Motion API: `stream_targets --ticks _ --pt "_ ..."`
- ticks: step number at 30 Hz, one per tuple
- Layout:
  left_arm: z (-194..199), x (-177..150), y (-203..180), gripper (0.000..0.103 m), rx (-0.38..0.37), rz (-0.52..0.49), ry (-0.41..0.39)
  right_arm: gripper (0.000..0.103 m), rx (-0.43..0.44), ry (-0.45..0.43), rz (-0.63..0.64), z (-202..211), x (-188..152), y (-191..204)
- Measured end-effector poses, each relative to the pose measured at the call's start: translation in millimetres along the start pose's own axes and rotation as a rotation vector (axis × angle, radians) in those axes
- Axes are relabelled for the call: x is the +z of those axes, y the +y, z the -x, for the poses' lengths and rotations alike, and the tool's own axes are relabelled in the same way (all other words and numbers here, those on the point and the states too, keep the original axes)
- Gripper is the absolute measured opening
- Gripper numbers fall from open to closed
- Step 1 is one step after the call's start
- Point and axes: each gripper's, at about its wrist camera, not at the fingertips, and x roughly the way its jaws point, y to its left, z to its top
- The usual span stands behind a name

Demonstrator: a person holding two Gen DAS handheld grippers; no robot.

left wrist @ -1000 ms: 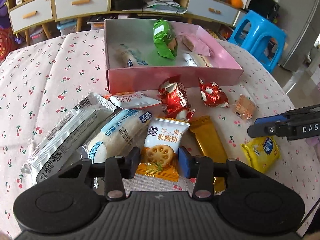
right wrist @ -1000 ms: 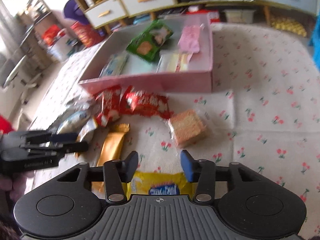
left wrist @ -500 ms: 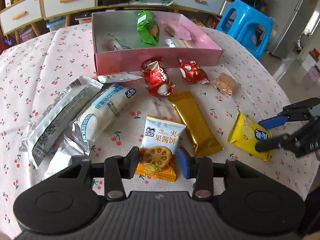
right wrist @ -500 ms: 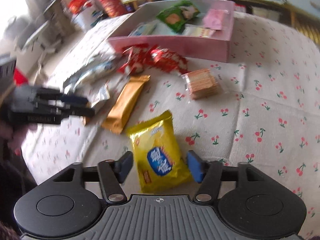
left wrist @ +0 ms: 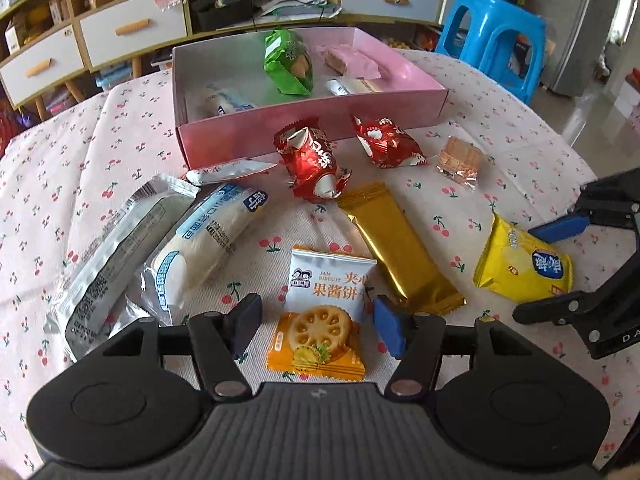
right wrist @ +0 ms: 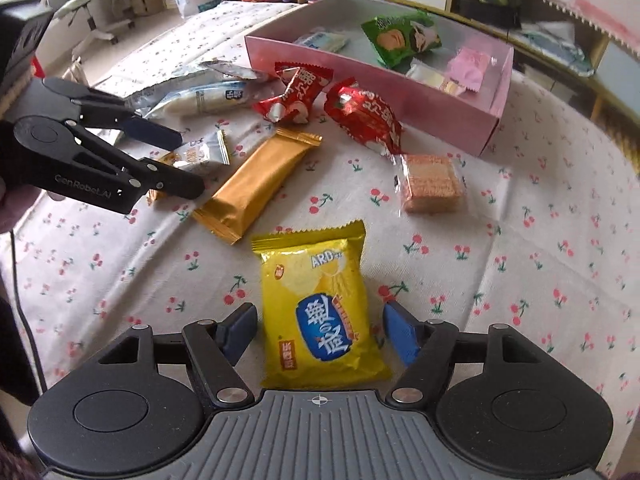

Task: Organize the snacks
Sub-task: 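Grasp the yellow chips bag with right tool while left tool lifts the biscuit packet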

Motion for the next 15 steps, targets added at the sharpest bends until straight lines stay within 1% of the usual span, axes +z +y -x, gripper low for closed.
stream_targets --ticks 3,4,5,6,8,12,15 --pt "-0.7 0.8 -3.9 0.051 0.024 -0.032 0.006 0.068 -0.005 -0.014 -0.003 -2.4 2.2 -0.5" --pt "-0.5 0.9 -4.7 0.046 0.025 -0.038 0.007 0.067 -0.008 -0.018 -0.006 -3.1 3.2 -0.5" --pt "-0.1 1.2 -4.9 0.041 0.024 -0.041 0.007 0.062 -0.008 -0.023 -0.008 -3.3 4.1 -0.9" --pt "0.4 1.5 -4.8 0.039 0.022 -0.041 0.009 0.053 -0.006 -0.028 -0.010 -3.0 4.8 -1.1" --pt "1.0 2.3 -4.1 0.037 0.018 -0.033 0.014 0.053 -0.007 -0.034 -0.017 -2.6 6.4 -1.8" --pt "2.0 4.8 -2.3 0.036 0.014 -0.001 0.021 0.053 -0.014 -0.039 -0.045 -2.5 8.8 -4.6" --pt "5.5 7.9 0.3 0.036 0.006 0.033 0.018 0.052 -0.021 -0.043 -0.104 2.1 14.2 -12.2"
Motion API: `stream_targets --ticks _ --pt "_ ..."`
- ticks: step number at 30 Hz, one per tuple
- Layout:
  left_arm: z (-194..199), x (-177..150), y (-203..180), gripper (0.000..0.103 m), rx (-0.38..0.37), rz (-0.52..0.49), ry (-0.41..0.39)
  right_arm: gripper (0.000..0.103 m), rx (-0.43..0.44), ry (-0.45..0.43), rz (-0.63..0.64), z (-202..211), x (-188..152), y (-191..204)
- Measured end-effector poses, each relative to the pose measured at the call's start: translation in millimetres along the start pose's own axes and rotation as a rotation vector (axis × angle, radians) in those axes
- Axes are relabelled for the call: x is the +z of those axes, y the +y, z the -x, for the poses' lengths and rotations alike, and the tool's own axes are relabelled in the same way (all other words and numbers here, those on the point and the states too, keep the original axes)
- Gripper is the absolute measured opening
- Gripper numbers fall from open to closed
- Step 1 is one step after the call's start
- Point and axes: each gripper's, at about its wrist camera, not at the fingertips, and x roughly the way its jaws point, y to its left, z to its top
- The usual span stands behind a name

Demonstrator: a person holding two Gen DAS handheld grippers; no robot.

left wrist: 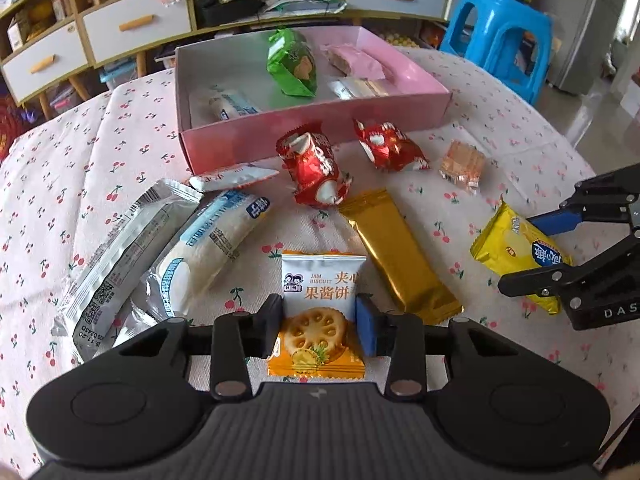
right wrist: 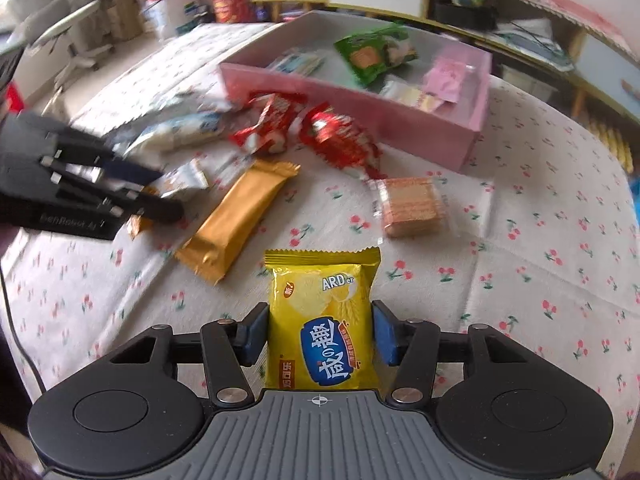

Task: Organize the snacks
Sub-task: 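Grasp the yellow chips bag with right tool while left tool lifts the biscuit packet, then carry the biscuit packet and yellow bag over the pink box with both tools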

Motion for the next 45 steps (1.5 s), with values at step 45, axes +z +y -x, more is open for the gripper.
stream_targets --ticks 45 --pt "-68.6 150.3 20.0 0.036 -0.092 0.224 0.002 0.053 0.027 -0.149 -0.515 -38.3 138.8 -112.9"
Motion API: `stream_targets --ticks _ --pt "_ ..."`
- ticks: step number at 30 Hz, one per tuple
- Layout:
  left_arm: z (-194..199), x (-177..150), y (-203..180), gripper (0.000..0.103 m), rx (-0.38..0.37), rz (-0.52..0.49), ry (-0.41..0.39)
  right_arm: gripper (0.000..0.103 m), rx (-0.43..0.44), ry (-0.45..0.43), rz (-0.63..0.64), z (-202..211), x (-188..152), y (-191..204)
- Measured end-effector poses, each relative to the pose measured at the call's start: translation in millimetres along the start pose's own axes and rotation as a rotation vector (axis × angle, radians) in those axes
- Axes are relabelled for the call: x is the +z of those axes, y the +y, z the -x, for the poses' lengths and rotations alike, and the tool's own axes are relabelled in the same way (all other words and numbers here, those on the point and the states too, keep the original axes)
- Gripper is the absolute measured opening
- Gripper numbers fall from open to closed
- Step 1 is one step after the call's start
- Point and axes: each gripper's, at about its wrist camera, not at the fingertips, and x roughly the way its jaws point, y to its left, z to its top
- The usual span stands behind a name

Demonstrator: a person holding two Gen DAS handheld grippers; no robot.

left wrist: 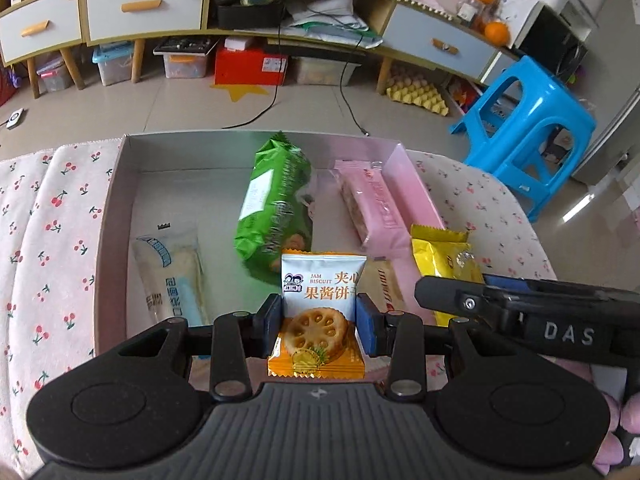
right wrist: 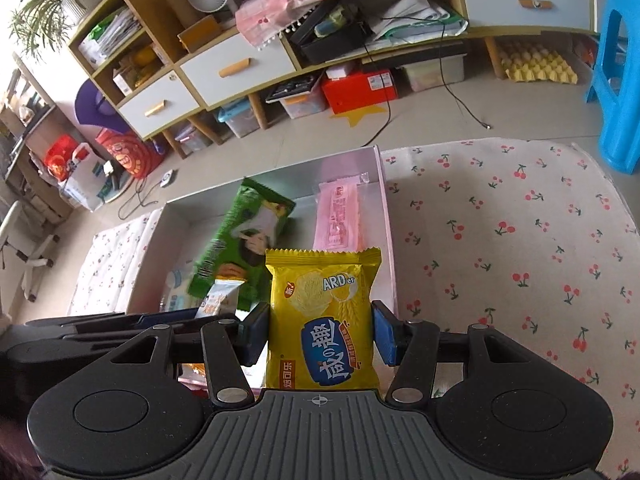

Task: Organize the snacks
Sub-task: 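Carry the biscuit packet and yellow bag over the pink box with both tools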

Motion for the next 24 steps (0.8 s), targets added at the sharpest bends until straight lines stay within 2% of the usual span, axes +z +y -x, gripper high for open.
stream_targets --ticks 7,11,16,20,24 --pt "-7.3 1.5 6.7 0.036 0.064 0.008 -0.018 0.053 -0.002 0.006 -0.005 -11.7 -0.3 -1.9" --pt "-1.1 2.4 8.3 0.036 0.140 -0.041 -0.084 0.053 -0.003 -0.001 0.007 -15.1 -1.4 2.4" --pt "2.8 0.6 15.3 0.036 0.056 -0.044 -0.040 0.053 -0.008 -0.001 0.019 -21.7 -2.5 6.6" --pt "-2.5 -3.4 14.0 0.036 0.045 -0.071 0.008 0.053 -0.017 0.005 0.023 -27.9 -2.7 8.7" --pt "-4.3 -4.8 14.9 0.038 0.032 -0.071 0.004 0.054 -0.023 0.004 0.027 -28.4 -3.7 11.4"
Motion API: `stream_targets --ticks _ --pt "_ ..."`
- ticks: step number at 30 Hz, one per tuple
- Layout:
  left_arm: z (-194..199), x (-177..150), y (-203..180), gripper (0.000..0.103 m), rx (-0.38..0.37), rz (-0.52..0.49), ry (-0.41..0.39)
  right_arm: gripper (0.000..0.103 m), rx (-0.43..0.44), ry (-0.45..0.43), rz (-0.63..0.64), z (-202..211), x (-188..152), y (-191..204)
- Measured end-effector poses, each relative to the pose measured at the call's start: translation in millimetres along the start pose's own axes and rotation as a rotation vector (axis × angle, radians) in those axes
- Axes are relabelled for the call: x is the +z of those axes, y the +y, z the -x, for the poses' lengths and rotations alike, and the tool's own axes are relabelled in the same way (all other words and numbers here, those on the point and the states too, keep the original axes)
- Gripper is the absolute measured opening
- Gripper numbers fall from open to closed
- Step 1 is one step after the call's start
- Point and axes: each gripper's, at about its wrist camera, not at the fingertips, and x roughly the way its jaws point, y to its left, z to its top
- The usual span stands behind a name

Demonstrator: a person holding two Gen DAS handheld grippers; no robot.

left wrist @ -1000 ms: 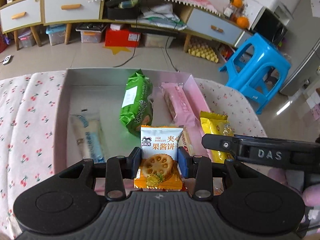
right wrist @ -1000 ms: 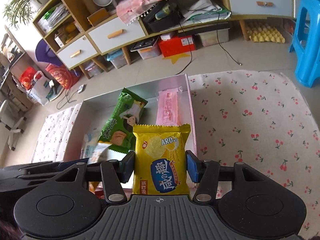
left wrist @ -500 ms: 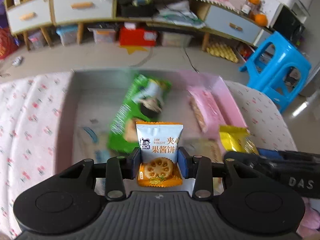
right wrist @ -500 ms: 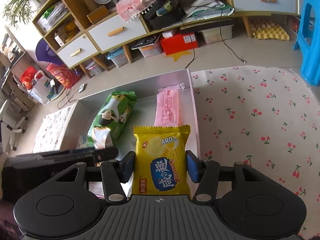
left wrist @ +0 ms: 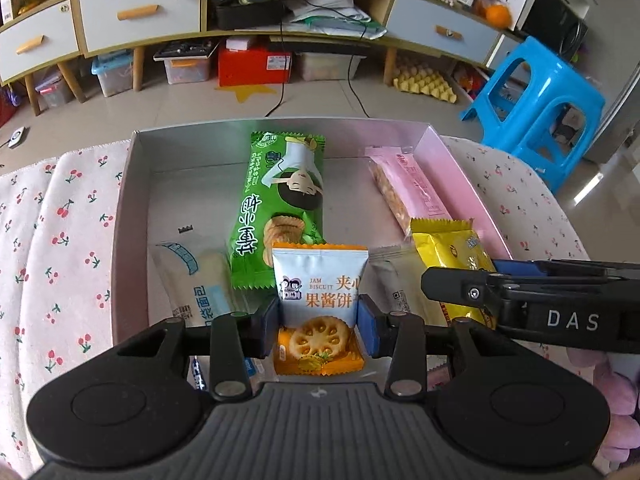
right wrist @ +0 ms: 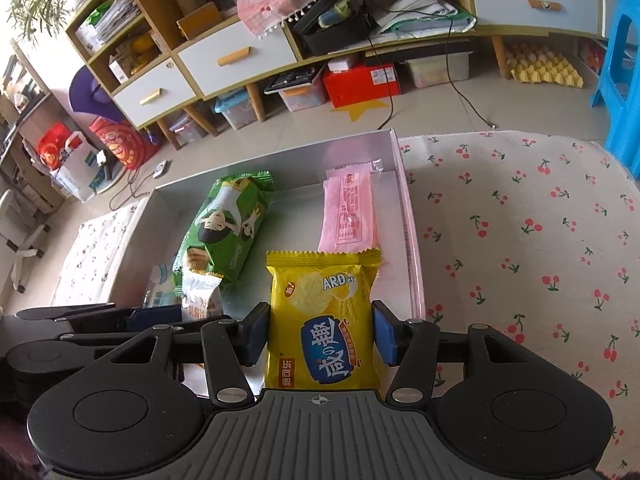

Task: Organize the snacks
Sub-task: 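Carry the biscuit packet and yellow bag over the pink box with both tools, then open both tools to release the packets into the pink box, then move both tools back over the remaining snack pile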

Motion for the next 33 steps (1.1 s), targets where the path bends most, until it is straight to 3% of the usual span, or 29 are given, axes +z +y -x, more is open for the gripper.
stream_targets --ticks 3,5,16,17,18,23,33 --pt "0.2 0.9 -0.1 0.040 0.001 0.004 -0.008 0.056 0.000 -0.013 -0.011 3.9 1.2 -1.7" --pt "2.0 1.7 -0.9 0.046 0.000 0.000 -0.017 0.063 0.012 -0.018 -0.032 7.4 3.1 -4.0" --pt "35.5 -6.8 -0.3 0.073 -0.005 0.004 -0.073 0.068 0.012 -0.048 -0.040 41.8 1.4 -4.1" --pt "40.4 -9.0 0.2 0.077 -0.003 0.004 -0.081 0.073 0.010 -0.044 -0.039 44.2 -0.2 -2.5" --pt "45.4 -11.5 0.4 0.080 0.003 0.003 -0.090 0.077 0.005 -0.040 -0.035 47.3 -2.6 -0.3" --pt "70.3 -31.3 -0.7 0.096 0.063 0.001 -0.130 0.081 -0.021 -0.028 0.001 65.1 -15.3 13.5" --pt "98.5 -68.5 6.3 0.100 0.177 0.001 -0.100 0.087 -0.024 -0.002 0.058 92.4 -49.8 49.1"
